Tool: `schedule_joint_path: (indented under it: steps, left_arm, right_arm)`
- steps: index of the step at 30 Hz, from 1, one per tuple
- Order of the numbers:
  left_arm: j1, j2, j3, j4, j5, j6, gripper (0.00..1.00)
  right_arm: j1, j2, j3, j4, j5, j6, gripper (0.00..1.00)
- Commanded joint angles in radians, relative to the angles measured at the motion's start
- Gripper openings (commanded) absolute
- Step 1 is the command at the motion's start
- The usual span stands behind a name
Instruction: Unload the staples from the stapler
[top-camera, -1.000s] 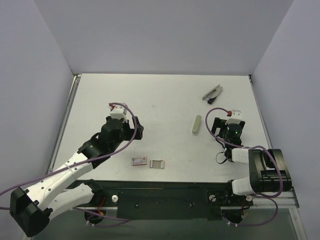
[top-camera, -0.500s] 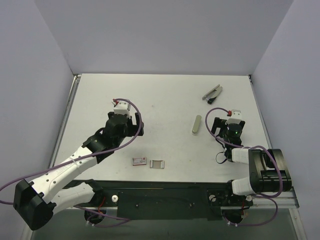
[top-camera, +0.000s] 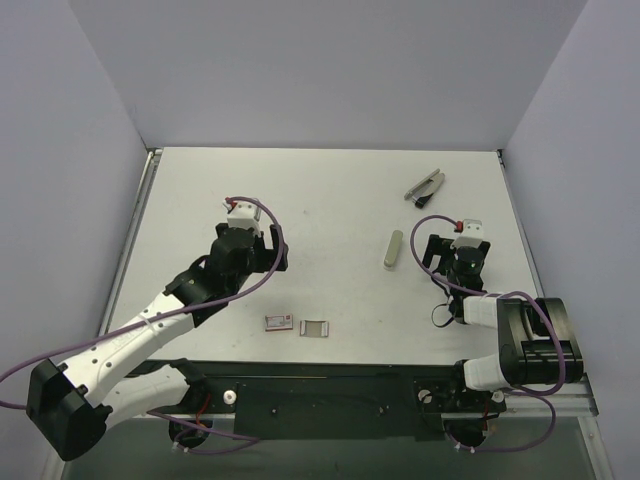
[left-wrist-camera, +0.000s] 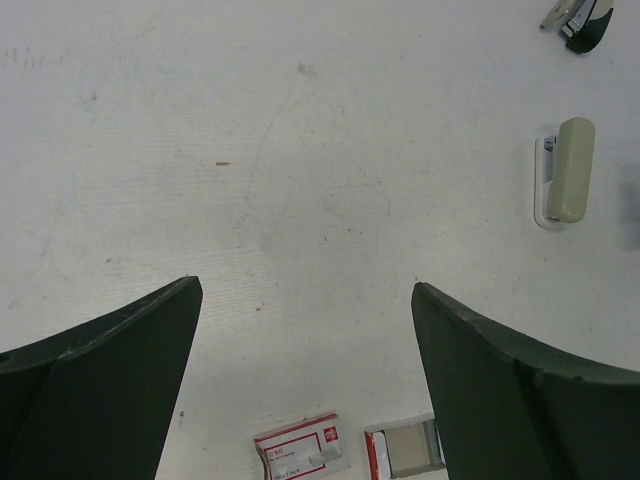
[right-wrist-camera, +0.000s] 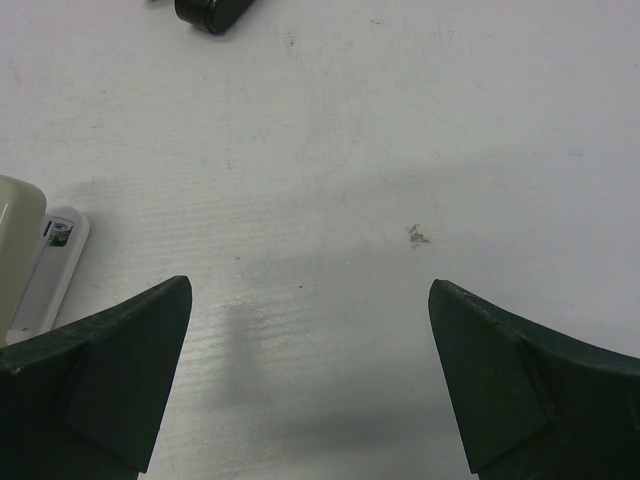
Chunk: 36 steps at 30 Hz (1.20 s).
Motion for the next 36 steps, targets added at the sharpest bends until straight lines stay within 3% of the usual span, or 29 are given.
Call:
schedule_joint_path:
  steps: [1, 21, 36]
  left_arm:
    - [-0.004, -0.031, 0.011, 0.033, -0.001, 0.004, 0.97]
    - [-0.004, -0.089, 0.052, -0.075, 0.086, -0.012, 0.97]
    - [-0.004, -0.185, -0.086, -0.024, 0.058, -0.141, 0.97]
  right_arm:
    - [-0.007, -0.007, 0.000, 0.052, -0.014, -0.006, 1.00]
    - [-0.007, -0.007, 0.000, 0.052, -0.014, -0.006, 1.00]
    - [-0.005, -0.007, 0.000, 0.054, -0.014, -0.006, 1.00]
